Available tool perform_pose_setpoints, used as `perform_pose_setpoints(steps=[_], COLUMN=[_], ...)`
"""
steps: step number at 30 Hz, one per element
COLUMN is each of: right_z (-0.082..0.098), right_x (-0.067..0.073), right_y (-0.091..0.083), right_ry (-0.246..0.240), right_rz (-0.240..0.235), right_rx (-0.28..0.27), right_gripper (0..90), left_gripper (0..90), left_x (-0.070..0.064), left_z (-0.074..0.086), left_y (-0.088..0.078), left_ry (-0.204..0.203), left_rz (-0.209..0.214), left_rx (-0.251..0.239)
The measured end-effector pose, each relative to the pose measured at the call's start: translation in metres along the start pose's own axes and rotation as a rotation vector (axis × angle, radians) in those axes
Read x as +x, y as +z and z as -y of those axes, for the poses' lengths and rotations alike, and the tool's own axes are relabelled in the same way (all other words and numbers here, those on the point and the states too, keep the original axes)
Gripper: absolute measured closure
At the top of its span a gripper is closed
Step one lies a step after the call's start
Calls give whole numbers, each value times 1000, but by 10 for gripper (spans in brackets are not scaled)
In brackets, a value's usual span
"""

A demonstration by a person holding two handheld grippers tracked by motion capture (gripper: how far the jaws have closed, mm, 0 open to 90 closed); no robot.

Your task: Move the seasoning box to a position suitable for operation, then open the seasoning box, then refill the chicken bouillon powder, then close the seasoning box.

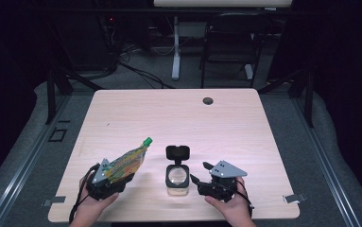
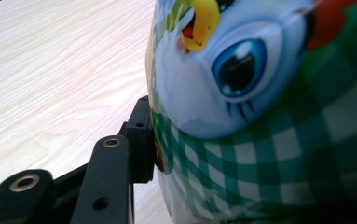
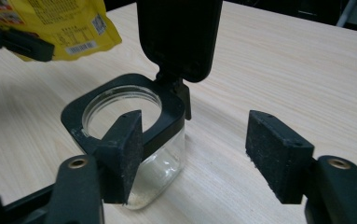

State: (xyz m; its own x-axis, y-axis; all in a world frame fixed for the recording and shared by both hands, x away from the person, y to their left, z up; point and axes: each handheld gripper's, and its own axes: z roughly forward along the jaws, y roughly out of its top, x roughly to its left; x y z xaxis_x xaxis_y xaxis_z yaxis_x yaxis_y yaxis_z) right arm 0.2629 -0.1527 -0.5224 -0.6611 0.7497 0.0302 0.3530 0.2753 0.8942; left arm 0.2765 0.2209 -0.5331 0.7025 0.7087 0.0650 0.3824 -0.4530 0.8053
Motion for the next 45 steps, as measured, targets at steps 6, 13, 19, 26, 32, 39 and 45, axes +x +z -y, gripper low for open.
perform_pose_setpoints(steps=[6,13,19,26,32,39,45], right_z=[-3,-5,-6,-8,-9,-10,-15], right_x=[0,2,6,11,16,21,27], right_y=[-6,-7,-6,-8,-9,-9,-10], right_ry=[-13,-42,-79,-140,-195,-239,-300], right_rz=[-14,3,20,39,46,14,44], right_rx=[-44,-54,-56,-29,-17,-25,-11], right_gripper=[536,469,456,568,600,612,637], left_gripper=[567,567,567,567,567,567,567], left_x=[-4,-7,-9,-12,-16,-19,-20], left_z=[-1,-3,-3,-4,-5,-5,-6], left_y=[1,2,2,2,2,2,1], left_ry=[30,57,73,113,148,170,183], left_rz=[-24,-35,-48,-78,-98,-119,-123], left_rx=[17,23,29,51,61,62,68])
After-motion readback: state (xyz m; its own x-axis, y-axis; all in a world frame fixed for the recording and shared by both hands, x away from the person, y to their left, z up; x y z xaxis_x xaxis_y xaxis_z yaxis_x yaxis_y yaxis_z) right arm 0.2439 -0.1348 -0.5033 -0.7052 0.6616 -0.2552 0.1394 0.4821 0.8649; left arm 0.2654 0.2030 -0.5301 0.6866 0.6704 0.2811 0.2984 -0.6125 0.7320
